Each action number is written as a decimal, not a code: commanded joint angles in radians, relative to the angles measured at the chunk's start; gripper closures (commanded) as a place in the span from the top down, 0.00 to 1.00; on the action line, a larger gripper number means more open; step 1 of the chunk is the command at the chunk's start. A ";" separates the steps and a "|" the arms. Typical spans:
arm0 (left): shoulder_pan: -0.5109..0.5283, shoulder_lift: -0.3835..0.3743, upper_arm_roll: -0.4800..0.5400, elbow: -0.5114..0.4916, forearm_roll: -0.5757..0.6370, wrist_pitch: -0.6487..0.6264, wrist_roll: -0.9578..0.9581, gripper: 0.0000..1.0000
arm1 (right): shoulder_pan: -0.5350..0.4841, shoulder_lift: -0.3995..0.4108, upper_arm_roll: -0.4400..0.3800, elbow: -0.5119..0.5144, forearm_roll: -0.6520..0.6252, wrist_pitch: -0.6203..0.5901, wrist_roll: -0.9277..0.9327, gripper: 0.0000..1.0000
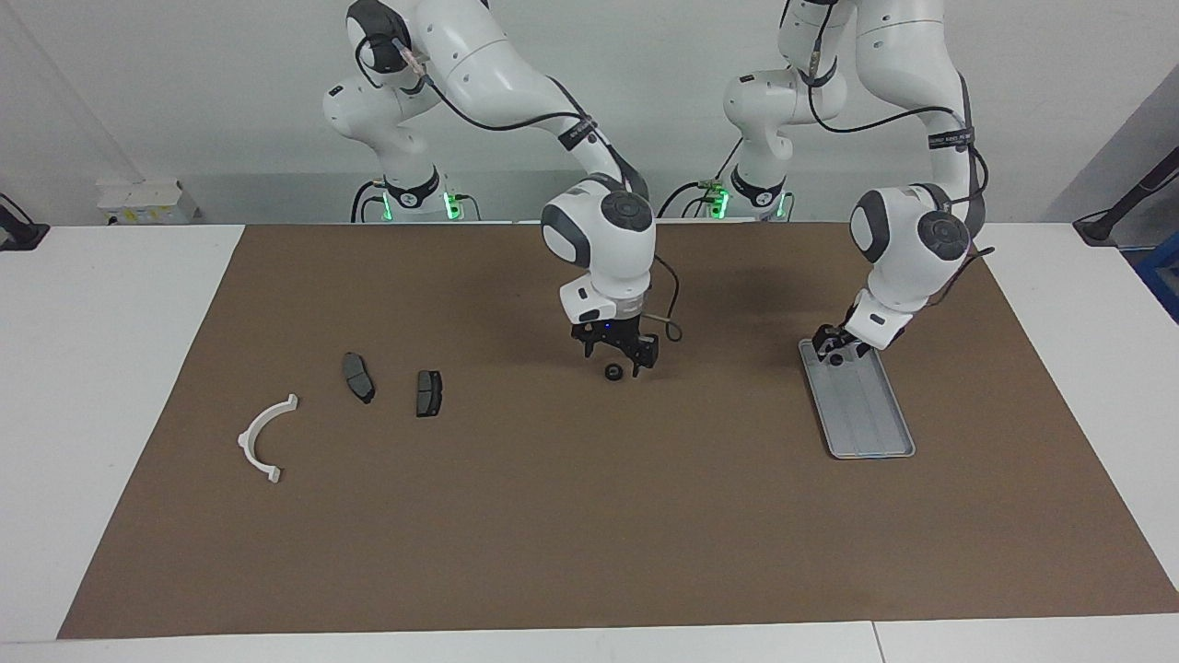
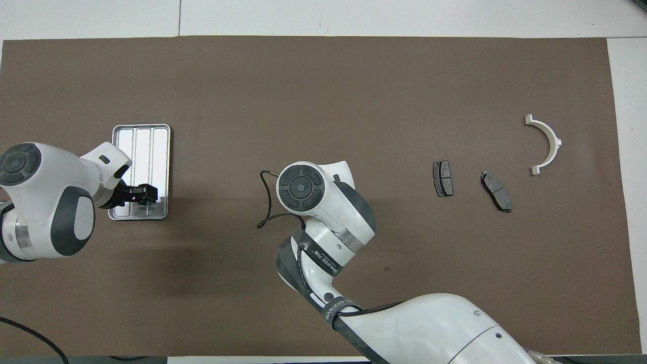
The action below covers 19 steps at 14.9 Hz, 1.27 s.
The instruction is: Place bearing gear from tray to pile
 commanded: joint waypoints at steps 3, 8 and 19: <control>0.005 -0.018 -0.008 -0.032 -0.004 0.032 -0.038 0.69 | -0.010 0.036 0.004 0.030 -0.019 0.036 0.019 0.96; 0.003 -0.013 -0.008 -0.042 -0.004 0.043 -0.037 0.69 | -0.010 0.036 0.006 0.025 -0.001 0.023 0.013 0.80; 0.002 0.008 -0.008 -0.041 -0.004 0.080 -0.027 0.62 | -0.010 0.033 0.014 0.023 0.105 -0.043 -0.047 0.80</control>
